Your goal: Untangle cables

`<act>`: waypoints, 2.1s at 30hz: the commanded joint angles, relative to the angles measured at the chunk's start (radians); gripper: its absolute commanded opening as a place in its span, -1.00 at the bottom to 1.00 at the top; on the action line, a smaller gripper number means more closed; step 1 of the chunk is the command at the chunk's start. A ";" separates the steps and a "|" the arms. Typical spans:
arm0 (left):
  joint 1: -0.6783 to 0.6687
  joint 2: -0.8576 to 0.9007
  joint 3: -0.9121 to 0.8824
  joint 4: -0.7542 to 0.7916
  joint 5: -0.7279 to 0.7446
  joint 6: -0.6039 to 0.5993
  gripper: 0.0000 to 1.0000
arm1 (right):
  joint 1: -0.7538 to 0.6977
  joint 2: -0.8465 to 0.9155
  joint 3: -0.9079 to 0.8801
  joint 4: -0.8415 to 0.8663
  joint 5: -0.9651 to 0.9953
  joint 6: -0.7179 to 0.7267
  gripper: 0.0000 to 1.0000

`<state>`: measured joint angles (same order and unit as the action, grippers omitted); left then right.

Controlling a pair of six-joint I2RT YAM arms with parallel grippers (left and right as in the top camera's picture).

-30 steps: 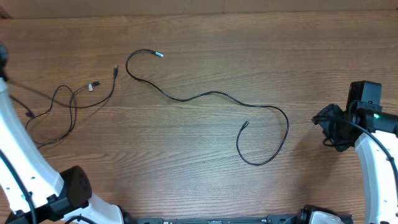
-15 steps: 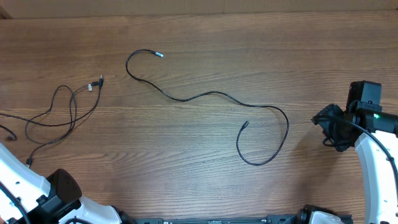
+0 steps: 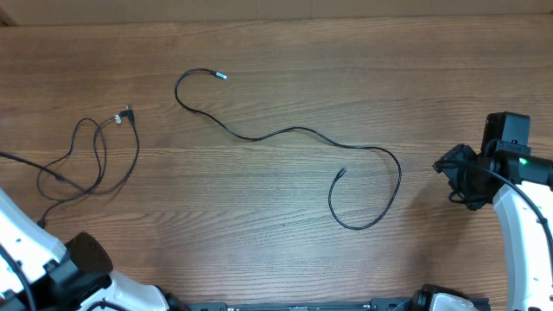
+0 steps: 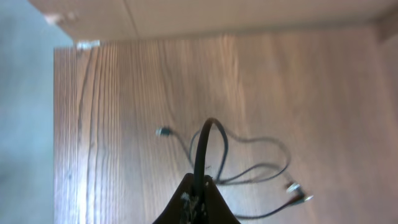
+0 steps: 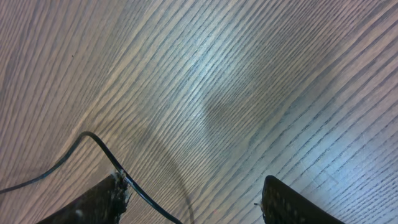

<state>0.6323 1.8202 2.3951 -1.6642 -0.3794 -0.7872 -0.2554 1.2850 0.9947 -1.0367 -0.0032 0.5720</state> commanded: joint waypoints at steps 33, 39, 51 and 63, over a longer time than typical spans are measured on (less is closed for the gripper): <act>-0.197 0.226 -0.167 0.197 0.341 0.183 0.19 | -0.004 -0.014 0.020 0.002 -0.018 -0.003 0.36; -0.383 0.229 -0.167 0.201 0.340 0.227 0.34 | -0.004 -0.014 0.020 0.002 -0.018 -0.003 0.36; -0.698 0.236 -0.170 0.270 0.383 0.317 0.74 | -0.004 -0.014 0.020 0.005 -0.018 -0.003 0.36; -1.015 0.237 -0.366 0.524 0.433 0.723 0.99 | -0.004 -0.014 0.020 0.002 -0.018 -0.003 0.37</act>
<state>-0.3187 2.0476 2.0975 -1.1854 0.0299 -0.2543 -0.2554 1.2850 0.9947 -1.0397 -0.0219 0.5720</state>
